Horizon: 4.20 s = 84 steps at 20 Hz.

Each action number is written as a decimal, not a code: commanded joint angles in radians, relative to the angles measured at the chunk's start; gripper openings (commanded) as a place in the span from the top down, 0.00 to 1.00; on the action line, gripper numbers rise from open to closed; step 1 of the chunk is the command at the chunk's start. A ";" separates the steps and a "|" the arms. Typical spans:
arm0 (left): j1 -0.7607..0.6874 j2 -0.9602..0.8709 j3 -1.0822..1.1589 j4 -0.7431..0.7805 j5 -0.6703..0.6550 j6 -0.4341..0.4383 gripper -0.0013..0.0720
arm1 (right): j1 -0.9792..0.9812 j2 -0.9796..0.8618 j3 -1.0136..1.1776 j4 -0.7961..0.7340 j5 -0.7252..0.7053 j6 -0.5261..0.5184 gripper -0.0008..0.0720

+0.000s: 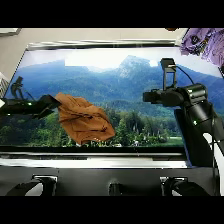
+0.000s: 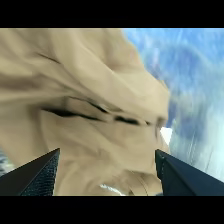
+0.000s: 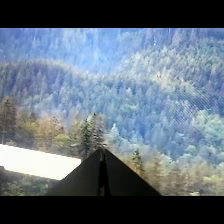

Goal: Fold the clothes and pants, and hang the long-sleeved shirts on hangers.

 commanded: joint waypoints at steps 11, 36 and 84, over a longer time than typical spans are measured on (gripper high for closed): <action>0.204 -0.047 0.000 0.003 -0.006 0.010 0.06 | 0.092 -0.322 -0.157 0.930 -0.098 -0.339 0.24; 0.202 -0.520 0.008 -0.370 0.449 0.432 0.07 | 0.175 -0.351 -0.155 0.949 -0.104 -0.308 0.94; 0.254 0.329 0.312 0.076 -0.088 0.085 0.97 | 0.171 0.230 0.452 -0.206 -0.248 -0.047 0.94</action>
